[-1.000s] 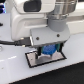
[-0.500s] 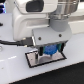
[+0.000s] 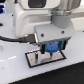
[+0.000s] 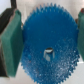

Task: Insert the blue gear onto the right peg, followed by the red gear

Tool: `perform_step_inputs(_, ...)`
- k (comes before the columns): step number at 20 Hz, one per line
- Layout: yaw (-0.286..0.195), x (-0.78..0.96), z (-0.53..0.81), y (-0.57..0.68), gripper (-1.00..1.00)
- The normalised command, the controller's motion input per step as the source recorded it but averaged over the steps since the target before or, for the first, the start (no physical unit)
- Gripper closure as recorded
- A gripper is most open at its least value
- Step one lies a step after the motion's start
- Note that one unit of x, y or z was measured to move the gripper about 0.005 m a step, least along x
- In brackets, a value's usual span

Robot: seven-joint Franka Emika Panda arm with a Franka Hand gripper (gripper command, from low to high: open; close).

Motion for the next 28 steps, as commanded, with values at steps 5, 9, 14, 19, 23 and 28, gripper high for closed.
perform_step_inputs(5, 0.0, 0.13, 0.0, 0.03, 1.0)
perform_step_inputs(9, 0.0, 0.18, -0.17, 0.02, 1.0)
perform_step_inputs(14, 0.0, 0.31, -0.2, 0.03, 1.0)
perform_step_inputs(19, 0.0, 0.09, 0.17, 0.15, 1.0)
perform_step_inputs(23, 0.0, 0.28, 0.32, 0.05, 1.0)
perform_step_inputs(28, 0.0, 0.31, 0.07, 0.01, 1.0)
